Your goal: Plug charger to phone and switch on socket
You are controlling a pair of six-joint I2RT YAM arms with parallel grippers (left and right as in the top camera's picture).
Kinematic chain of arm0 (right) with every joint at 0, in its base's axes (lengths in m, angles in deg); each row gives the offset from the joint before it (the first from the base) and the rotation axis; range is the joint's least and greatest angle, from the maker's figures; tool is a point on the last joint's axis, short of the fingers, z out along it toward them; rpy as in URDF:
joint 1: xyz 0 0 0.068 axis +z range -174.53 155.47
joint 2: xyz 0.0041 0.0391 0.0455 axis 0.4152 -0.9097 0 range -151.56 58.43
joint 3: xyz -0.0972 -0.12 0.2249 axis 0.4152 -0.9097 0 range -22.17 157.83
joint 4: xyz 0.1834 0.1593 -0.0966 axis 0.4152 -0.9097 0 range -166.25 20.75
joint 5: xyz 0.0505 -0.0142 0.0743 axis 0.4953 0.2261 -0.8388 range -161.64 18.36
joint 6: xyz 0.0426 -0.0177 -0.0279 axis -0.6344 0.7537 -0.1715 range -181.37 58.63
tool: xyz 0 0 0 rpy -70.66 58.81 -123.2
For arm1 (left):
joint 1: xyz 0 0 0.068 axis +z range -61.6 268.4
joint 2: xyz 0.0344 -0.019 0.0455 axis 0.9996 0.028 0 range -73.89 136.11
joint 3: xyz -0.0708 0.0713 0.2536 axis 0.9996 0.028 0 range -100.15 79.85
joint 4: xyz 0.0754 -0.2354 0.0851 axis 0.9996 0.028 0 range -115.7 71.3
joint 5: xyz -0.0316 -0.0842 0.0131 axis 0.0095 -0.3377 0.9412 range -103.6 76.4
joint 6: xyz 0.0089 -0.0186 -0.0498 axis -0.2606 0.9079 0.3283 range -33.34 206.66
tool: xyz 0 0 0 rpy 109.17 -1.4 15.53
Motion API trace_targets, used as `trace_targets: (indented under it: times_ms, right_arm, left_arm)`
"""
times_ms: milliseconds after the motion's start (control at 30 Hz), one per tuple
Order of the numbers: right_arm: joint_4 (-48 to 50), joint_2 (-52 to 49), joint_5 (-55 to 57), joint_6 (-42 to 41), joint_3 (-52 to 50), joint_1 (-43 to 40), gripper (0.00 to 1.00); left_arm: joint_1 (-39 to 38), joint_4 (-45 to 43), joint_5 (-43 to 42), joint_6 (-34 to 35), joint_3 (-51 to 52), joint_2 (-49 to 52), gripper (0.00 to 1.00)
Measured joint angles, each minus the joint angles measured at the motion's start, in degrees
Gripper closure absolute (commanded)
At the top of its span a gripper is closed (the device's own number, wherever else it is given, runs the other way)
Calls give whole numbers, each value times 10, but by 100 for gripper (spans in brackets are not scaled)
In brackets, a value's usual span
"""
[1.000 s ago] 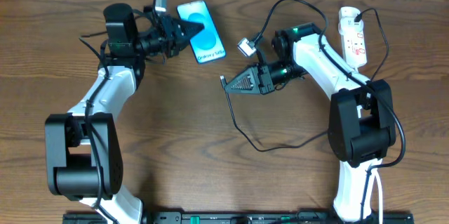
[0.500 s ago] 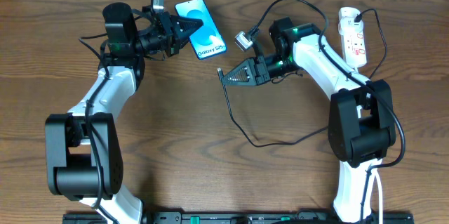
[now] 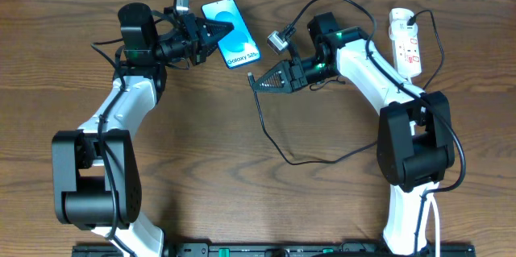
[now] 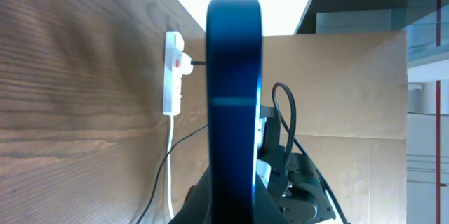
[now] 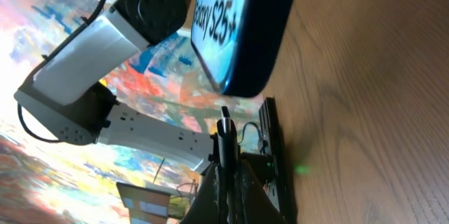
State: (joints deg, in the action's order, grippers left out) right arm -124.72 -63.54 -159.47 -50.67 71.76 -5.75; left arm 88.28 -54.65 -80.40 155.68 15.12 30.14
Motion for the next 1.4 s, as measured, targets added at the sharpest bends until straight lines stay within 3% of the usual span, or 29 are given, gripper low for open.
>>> trace_targets:
  times_ms: [667, 1400]
  right_arm:
    - [57, 0, 0, -86, 0, 0, 99]
    - [56, 0, 0, -92, 0, 5, 99]
  left_arm:
    - [0, 0, -3, -4, 0, 0, 93]
    - [0, 47, 3, -59, 7, 0, 93]
